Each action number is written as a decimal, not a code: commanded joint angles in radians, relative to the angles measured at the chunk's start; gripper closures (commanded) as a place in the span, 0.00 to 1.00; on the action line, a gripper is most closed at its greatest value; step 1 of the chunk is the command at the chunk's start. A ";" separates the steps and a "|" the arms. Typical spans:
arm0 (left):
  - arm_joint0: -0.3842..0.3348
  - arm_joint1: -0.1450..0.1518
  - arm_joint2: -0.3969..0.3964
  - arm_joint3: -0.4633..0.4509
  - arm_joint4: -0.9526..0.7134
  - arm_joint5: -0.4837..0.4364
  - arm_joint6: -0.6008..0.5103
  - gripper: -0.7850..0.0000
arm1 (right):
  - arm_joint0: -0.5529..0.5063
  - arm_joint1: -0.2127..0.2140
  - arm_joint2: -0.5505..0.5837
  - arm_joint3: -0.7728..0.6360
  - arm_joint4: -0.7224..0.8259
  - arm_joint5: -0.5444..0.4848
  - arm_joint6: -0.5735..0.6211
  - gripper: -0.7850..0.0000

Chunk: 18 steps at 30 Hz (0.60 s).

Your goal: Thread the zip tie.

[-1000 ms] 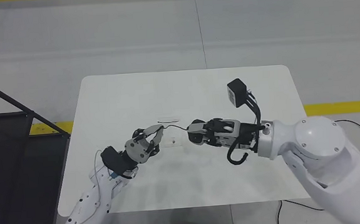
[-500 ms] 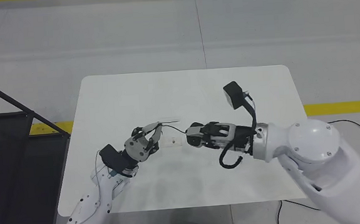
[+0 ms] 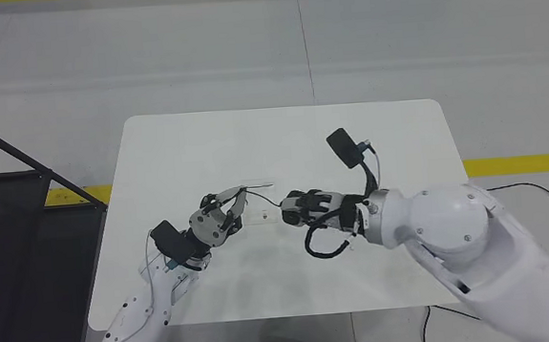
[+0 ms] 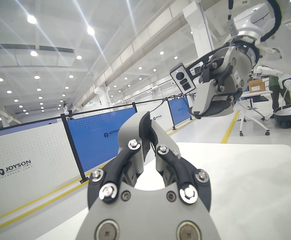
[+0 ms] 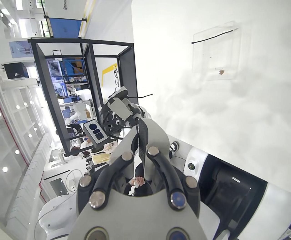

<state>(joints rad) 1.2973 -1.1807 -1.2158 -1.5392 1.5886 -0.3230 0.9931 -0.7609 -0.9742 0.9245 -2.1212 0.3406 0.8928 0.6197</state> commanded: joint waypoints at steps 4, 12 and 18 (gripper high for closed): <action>0.001 0.000 0.000 0.000 -0.002 0.000 0.001 1.00 | 0.030 -0.008 -0.042 0.001 -0.043 0.041 -0.024 1.00; 0.001 -0.001 0.001 -0.001 -0.001 0.004 0.000 1.00 | 0.060 -0.018 -0.080 0.005 -0.071 0.077 -0.032 1.00; 0.001 -0.002 0.002 0.000 -0.002 0.005 0.004 1.00 | 0.088 -0.021 -0.122 0.007 -0.126 0.119 -0.030 1.00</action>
<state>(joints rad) 1.2984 -1.1822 -1.2141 -1.5396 1.5867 -0.3178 0.9962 -0.6777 -0.9946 0.8096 -2.1153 0.2239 1.0068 0.5907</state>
